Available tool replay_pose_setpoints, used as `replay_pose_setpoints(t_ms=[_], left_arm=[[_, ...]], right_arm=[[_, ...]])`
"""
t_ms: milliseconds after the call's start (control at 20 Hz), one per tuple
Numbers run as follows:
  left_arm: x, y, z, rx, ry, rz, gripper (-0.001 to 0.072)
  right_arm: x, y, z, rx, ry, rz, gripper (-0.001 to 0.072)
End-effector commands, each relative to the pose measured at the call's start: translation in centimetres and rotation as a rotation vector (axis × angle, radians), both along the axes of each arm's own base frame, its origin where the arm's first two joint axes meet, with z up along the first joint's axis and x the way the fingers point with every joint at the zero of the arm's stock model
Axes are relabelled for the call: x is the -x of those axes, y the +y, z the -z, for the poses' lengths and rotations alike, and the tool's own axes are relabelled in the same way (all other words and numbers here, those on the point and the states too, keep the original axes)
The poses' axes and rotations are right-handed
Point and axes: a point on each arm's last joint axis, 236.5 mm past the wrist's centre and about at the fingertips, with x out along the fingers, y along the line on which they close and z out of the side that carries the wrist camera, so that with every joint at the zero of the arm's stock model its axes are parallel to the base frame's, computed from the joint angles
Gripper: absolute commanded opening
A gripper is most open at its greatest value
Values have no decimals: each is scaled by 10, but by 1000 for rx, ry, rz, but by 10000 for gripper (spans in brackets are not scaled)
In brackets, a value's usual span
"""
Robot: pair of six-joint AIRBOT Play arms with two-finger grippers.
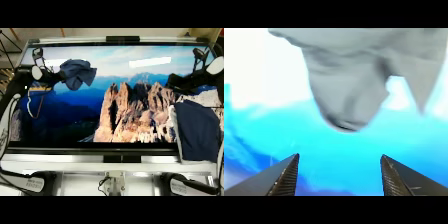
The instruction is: Fold the shirts.
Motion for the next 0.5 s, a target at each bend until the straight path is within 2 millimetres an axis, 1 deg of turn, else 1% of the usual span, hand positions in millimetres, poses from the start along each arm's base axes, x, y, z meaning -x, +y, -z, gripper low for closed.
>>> replay_pose_setpoints(t_ms=[0,100,200,300,400,450], left_arm=[[-10,23,56,22,205,-39,625],[-25,3,74,100,200,-38,624],[-39,-14,86,158,163,-40,624],[-47,-18,98,170,144,-51,622],[-51,-23,107,176,140,-49,619],[-52,-24,109,180,137,-50,602]], right_arm=[[2,-1,1,7,8,-4,541],[5,-1,2,7,21,-9,541],[6,-1,3,9,27,-10,541],[8,-1,4,8,35,-13,541],[11,0,5,10,47,-24,541],[12,0,5,10,51,-25,541]])
